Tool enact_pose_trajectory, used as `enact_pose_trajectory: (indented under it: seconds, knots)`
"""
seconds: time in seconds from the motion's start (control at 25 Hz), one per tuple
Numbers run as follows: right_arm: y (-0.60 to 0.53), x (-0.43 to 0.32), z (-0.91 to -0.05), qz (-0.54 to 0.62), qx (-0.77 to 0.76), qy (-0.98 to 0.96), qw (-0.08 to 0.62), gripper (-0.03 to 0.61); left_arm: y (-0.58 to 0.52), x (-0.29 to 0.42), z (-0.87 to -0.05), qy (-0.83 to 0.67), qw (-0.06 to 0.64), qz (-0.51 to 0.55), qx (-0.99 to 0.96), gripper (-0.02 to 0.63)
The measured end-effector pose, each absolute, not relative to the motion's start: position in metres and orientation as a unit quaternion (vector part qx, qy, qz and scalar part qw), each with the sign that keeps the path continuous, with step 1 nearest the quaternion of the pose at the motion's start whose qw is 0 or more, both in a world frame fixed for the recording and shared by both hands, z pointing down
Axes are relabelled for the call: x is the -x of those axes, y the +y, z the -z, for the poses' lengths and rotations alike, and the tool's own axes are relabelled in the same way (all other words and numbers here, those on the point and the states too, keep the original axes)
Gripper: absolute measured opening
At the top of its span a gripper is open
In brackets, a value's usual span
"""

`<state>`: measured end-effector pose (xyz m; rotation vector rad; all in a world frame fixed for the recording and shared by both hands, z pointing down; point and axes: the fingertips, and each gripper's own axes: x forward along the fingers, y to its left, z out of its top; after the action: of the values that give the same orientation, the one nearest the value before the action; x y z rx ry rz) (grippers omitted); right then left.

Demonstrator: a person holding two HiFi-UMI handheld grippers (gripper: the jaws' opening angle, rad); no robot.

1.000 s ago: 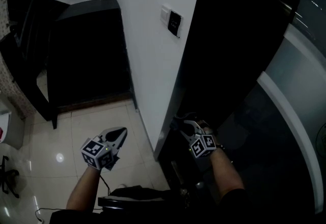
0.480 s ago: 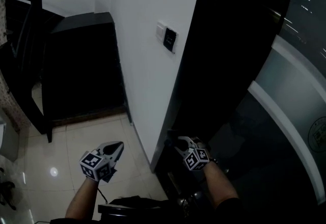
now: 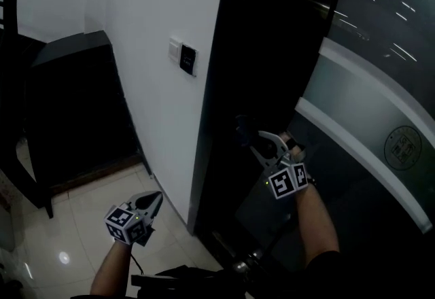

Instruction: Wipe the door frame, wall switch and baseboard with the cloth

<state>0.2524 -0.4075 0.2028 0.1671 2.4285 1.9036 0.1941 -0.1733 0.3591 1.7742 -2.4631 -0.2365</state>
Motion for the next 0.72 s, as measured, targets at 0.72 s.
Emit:
enact_pose_trajectory:
  seconds: [0.72]
  knots:
    - [-0.474,-0.204,-0.068,-0.657,0.056,0.750,0.059,0.083,-0.140,-0.179,-0.360,-0.833,0.043,0.088,-0.545,0.002]
